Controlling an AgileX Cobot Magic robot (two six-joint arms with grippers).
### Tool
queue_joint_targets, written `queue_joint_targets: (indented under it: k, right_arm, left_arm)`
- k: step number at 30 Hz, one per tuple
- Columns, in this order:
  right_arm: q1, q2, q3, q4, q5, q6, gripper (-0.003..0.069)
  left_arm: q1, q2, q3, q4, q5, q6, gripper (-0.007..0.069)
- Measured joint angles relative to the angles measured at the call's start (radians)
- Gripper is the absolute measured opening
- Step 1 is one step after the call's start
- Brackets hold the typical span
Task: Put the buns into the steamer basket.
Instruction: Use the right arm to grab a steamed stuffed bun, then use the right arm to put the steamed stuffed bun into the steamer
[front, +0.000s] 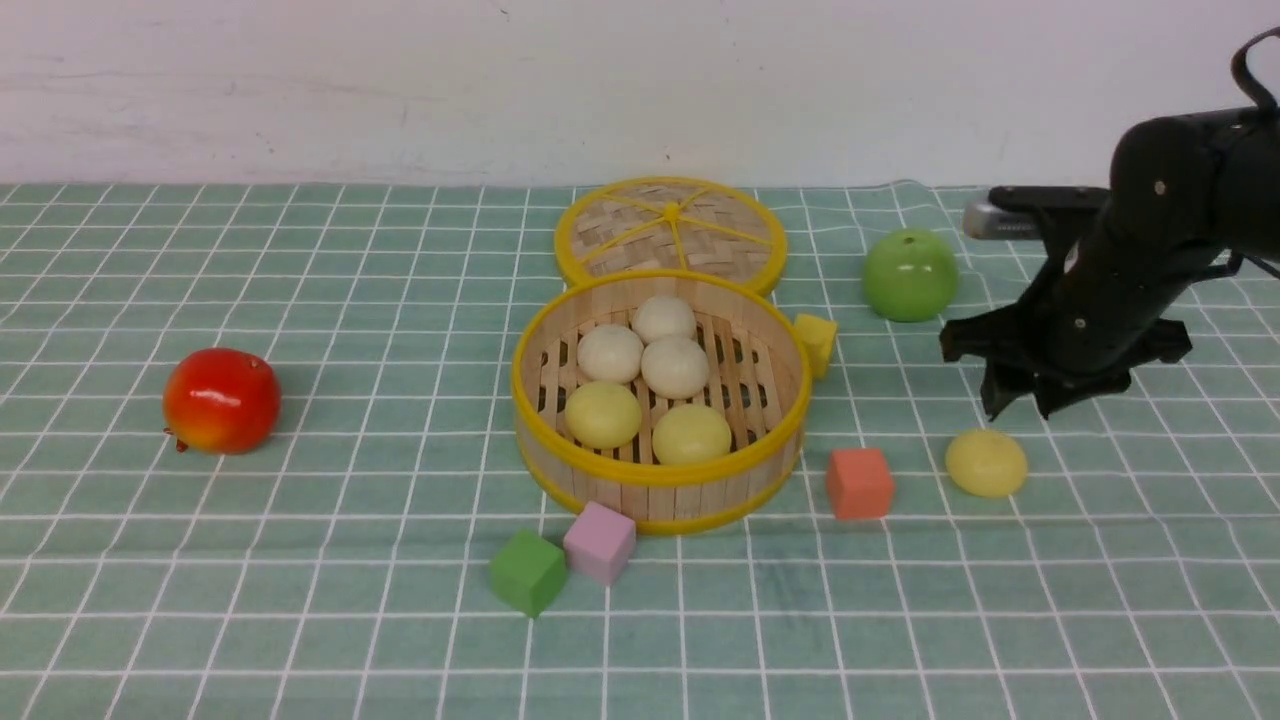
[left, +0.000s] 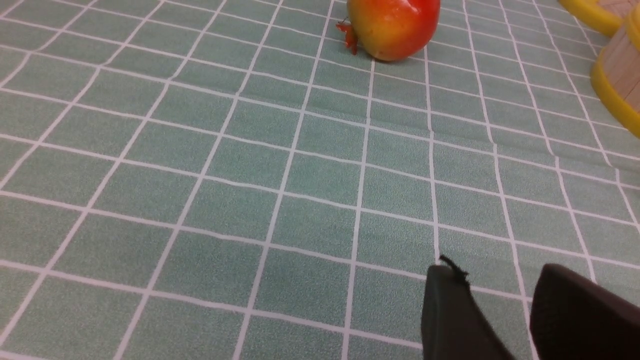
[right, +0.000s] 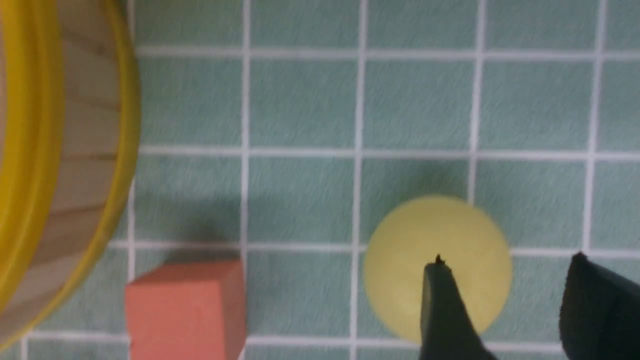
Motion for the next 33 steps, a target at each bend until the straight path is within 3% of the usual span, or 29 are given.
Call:
queue_joint_targets:
  k: [9, 14, 22, 28, 33]
  right_arm:
    - [-0.013, 0.072, 0.001, 0.032, -0.011, 0.002, 0.032]
    - [-0.013, 0.087, 0.006, 0.046, -0.032, 0.001, 0.0263]
    - [-0.018, 0.097, 0.006, 0.048, -0.033, 0.001, 0.0009]
    - [-0.018, 0.059, -0.023, 0.086, 0.005, -0.011, 0.0]
    - [0.013, 0.005, -0.114, 0.282, 0.014, -0.155, 0.0]
  left_arm:
    - [0.0, 0.0, 0.0, 0.001, 0.0, 0.0, 0.0238]
    - [0.0, 0.0, 0.0, 0.001, 0.0, 0.0, 0.0238]
    - [0.0, 0.0, 0.0, 0.001, 0.0, 0.0, 0.0238]
    - [0.0, 0.0, 0.0, 0.001, 0.0, 0.0, 0.0238]
    - [0.0, 0.0, 0.0, 0.001, 0.0, 0.0, 0.0238]
